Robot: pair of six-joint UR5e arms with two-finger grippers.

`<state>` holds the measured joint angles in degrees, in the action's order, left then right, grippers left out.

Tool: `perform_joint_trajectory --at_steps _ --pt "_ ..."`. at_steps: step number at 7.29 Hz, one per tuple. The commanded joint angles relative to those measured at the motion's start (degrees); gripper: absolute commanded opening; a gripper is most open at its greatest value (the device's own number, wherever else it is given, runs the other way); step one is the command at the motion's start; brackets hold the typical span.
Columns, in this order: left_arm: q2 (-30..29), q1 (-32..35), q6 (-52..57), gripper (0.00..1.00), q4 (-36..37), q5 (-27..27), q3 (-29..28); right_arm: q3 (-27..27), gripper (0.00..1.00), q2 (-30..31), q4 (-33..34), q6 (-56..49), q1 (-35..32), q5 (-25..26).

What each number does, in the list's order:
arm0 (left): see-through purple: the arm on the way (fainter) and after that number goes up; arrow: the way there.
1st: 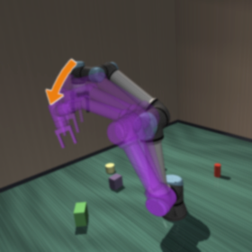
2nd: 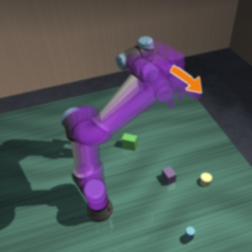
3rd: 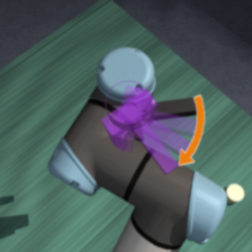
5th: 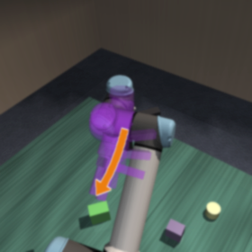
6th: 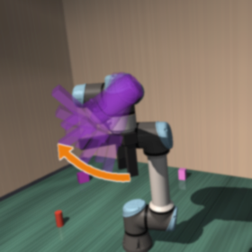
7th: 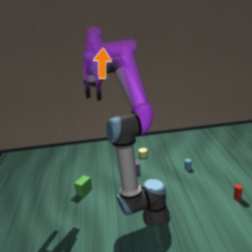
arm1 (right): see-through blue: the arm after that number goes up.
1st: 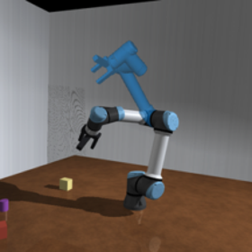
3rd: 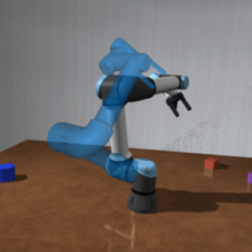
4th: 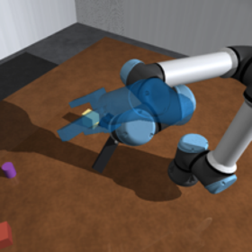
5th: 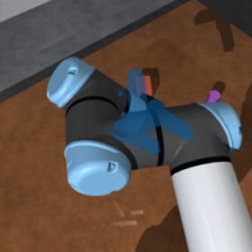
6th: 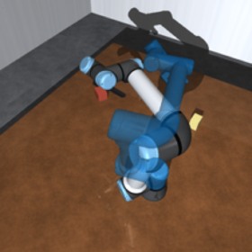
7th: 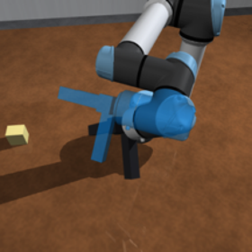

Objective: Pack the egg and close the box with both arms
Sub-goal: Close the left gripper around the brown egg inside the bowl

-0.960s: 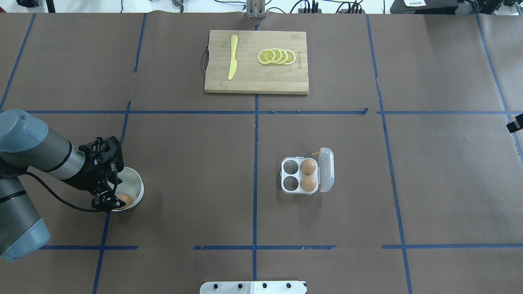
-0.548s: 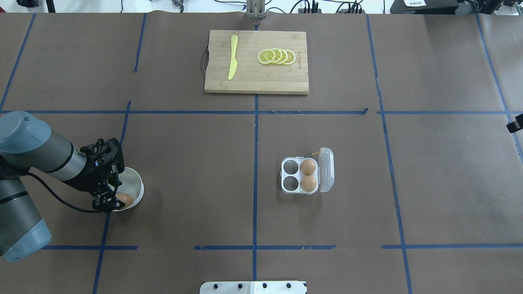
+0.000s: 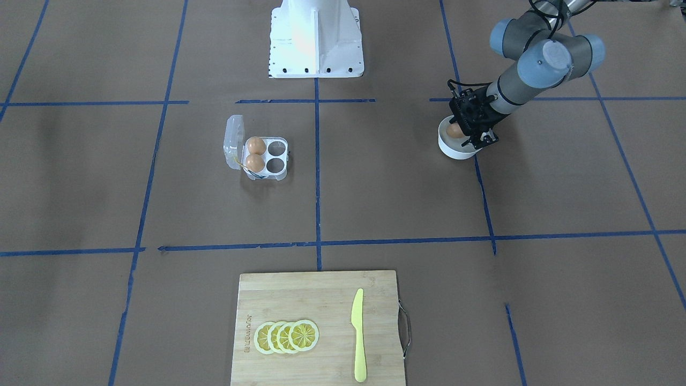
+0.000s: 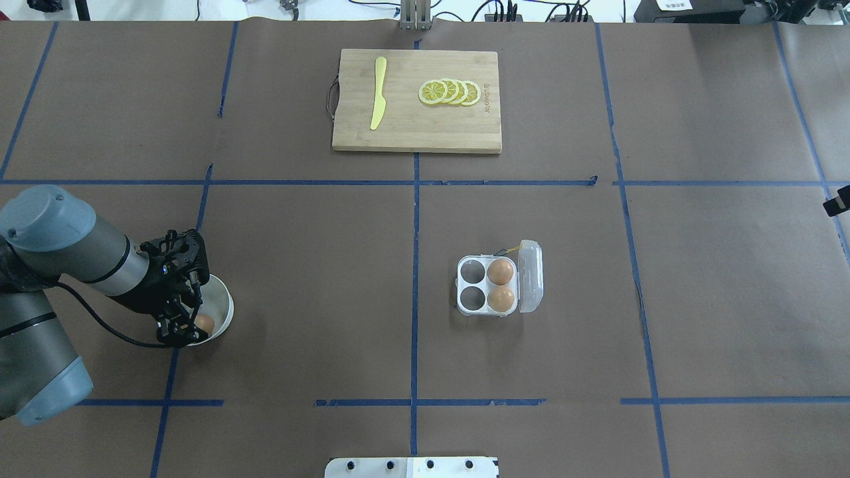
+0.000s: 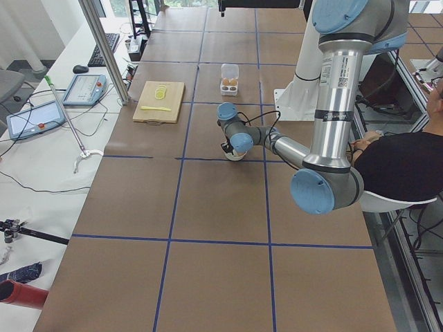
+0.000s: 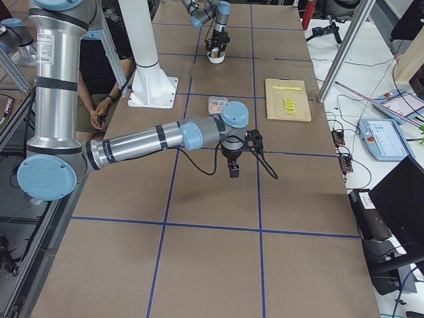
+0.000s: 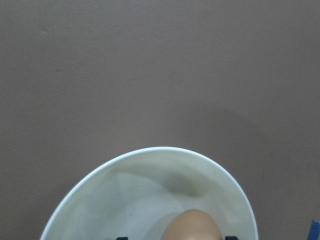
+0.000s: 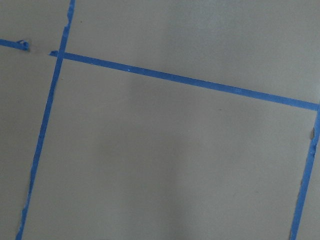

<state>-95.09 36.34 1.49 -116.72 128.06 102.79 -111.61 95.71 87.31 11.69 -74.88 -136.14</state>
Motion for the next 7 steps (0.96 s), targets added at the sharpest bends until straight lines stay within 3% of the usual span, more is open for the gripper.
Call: perform_joint_trajectory --at_steps 1,6,7 --pt "-0.4 0.0 0.0 0.68 0.1 0.0 -0.7 0.0 1.0 0.0 0.0 0.0 0.0 0.0" --pt "-0.2 -0.1 0.1 0.68 0.2 0.0 -1.3 -0.1 1.0 0.0 0.0 0.0 0.0 0.0" --pt "-0.2 -0.1 0.0 0.62 0.4 0.0 -1.3 -0.2 1.0 0.0 0.0 0.0 0.0 0.0"
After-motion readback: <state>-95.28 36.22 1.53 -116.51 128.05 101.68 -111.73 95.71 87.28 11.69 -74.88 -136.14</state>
